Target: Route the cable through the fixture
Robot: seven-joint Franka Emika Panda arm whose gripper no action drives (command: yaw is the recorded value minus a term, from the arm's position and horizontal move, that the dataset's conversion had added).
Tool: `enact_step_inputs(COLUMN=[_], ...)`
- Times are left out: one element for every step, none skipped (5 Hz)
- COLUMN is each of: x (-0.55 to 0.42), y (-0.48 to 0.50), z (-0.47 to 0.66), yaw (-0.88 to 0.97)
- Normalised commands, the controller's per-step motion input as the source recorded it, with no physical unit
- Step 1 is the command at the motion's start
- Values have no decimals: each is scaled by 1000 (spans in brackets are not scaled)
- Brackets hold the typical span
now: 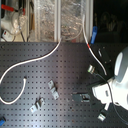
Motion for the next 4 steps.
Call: enact_step_inputs(x=[-106,-215,-194,-212], y=[-32,-66,-4,98], z=[-39,-229,-57,-165], yaw=[-31,0,0,3])
